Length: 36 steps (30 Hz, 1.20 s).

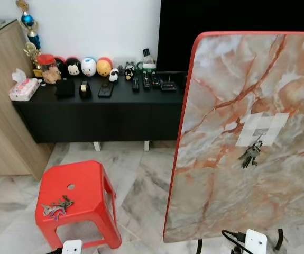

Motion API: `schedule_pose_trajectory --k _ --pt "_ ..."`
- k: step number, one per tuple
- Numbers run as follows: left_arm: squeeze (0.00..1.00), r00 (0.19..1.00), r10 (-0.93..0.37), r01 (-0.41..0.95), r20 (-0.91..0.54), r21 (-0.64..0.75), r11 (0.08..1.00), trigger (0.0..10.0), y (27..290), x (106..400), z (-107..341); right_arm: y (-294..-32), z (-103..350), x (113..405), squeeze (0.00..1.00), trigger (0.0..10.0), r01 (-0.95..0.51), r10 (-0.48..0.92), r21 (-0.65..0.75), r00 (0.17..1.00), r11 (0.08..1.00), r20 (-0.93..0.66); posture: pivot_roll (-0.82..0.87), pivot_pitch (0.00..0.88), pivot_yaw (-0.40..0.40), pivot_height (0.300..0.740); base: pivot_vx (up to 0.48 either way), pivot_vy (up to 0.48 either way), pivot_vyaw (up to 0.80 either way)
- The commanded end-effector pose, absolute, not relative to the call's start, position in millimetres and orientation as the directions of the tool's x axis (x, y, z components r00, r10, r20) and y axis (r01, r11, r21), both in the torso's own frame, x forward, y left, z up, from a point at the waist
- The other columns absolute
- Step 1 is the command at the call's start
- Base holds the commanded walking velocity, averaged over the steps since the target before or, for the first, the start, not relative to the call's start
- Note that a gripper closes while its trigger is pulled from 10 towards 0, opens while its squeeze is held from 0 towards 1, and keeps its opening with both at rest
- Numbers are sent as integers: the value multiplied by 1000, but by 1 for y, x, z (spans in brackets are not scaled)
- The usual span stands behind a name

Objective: Hang keys on a hook

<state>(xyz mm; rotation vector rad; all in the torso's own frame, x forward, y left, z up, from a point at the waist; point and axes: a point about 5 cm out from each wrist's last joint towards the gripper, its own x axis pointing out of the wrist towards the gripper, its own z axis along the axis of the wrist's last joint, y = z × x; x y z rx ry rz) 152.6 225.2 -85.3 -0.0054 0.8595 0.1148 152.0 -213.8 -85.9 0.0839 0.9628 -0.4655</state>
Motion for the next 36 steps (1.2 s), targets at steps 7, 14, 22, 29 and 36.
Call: schedule_pose_trajectory --k 7,14,22,29,36 --pt "0 644 74 -46 -761 58 997 10000 226 163 -82 -219 -100 127 0 10000 413 -330 -168 358 895 -873 107 0 -22 740 0 0 0" --pt "0 627 57 -38 -777 42 998 10000 220 166 -83 -205 -98 144 0 10000 434 -243 -47 408 900 -880 112 0 -29 740 0 0 0" --pt "0 617 73 -75 -783 34 997 10000 223 163 -84 -199 -97 150 0 10000 363 -188 -18 439 932 -879 104 0 -21 740 0 0 0" --pt "0 602 76 -81 -795 34 996 10000 226 158 -86 -199 -98 148 0 10000 242 -178 -74 440 967 -880 106 0 -22 740 0 261 343" --pt "0 597 70 -85 -799 23 996 10000 221 154 -88 -190 -102 141 0 10000 218 -100 -2 437 976 -894 113 0 -30 740 0 417 457"
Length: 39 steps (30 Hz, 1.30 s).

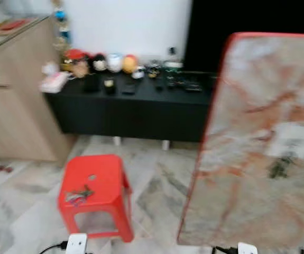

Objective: Hang keys on a hook

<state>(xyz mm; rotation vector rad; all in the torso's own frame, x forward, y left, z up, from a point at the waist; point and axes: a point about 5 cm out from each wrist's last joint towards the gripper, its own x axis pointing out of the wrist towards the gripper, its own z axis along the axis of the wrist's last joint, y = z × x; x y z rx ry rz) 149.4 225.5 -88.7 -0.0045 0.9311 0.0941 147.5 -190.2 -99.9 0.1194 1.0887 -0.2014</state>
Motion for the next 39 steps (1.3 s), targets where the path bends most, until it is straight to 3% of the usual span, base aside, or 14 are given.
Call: schedule_pose_trajectory --k 1,29,39 --pt "0 597 69 -86 -800 22 996 10000 220 154 -88 -190 -102 140 0 10000 220 -99 0 438 975 -894 113 0 -30 740 0 416 0" --pt "0 598 74 -94 -798 22 995 10000 221 154 -88 -190 -103 139 0 10000 206 -73 24 448 978 -891 130 0 -37 740 0 385 0" --pt "0 607 73 -91 -791 22 996 10000 221 157 -87 -191 -102 140 0 10000 224 -78 29 451 974 -889 131 0 -36 740 0 49 0"
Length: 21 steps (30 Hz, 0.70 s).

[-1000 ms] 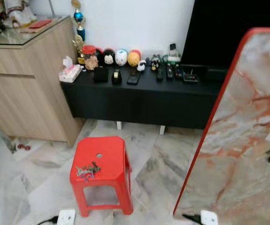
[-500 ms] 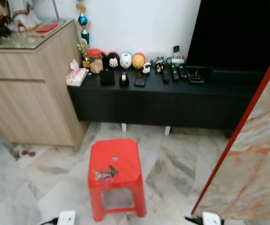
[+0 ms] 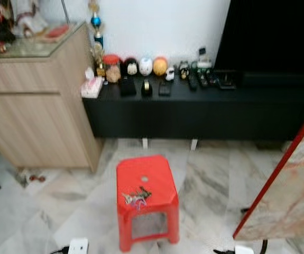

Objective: Hang keys on a hook

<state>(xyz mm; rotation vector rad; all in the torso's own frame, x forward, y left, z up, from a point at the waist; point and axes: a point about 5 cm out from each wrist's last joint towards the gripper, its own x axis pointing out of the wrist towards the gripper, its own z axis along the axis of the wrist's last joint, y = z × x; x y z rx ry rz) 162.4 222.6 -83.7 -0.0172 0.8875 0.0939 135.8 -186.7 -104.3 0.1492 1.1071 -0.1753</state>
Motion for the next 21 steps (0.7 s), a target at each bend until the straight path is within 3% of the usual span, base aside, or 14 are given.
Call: schedule_pose_trajectory --k 1,21 --pt "0 607 74 -92 -791 22 996 10000 222 157 -87 -192 -102 140 0 10000 232 -80 30 453 972 -888 130 0 -36 740 0 356 0" --pt "0 606 75 -95 -792 21 995 10000 223 157 -86 -192 -101 143 0 10000 233 -76 38 461 972 -884 131 0 -39 740 0 254 0"
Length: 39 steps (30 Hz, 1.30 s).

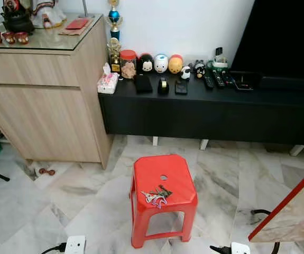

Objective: Hang keys on a hook

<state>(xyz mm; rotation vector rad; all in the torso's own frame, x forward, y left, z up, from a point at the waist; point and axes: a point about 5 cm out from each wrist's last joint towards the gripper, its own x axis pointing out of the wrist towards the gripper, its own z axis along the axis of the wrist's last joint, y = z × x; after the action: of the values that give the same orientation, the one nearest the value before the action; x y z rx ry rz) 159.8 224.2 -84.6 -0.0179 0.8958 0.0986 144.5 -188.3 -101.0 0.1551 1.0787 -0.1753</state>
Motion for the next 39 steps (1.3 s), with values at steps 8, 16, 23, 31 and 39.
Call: schedule_pose_trajectory --k 8,16,23,31,39 --pt "0 588 88 -107 -804 30 994 10000 231 151 -87 -191 -100 146 0 10000 230 -72 42 467 972 -881 132 0 -38 740 0 287 0" --pt "0 581 93 -112 -808 34 993 10000 237 147 -87 -190 -100 146 0 10000 223 -70 40 467 974 -881 133 0 -38 740 0 325 0" --pt "0 577 96 -109 -811 40 993 10000 240 146 -87 -189 -100 146 0 10000 214 -66 41 467 976 -882 135 0 -39 740 0 223 0" --pt "0 576 91 -102 -813 39 994 10000 239 146 -87 -190 -100 146 0 10000 225 -71 41 468 974 -881 137 0 -39 740 0 0 0" --pt "0 568 87 -91 -818 42 995 10000 234 147 -88 -189 -100 147 0 10000 235 -66 57 483 970 -873 137 0 -35 740 0 0 0"
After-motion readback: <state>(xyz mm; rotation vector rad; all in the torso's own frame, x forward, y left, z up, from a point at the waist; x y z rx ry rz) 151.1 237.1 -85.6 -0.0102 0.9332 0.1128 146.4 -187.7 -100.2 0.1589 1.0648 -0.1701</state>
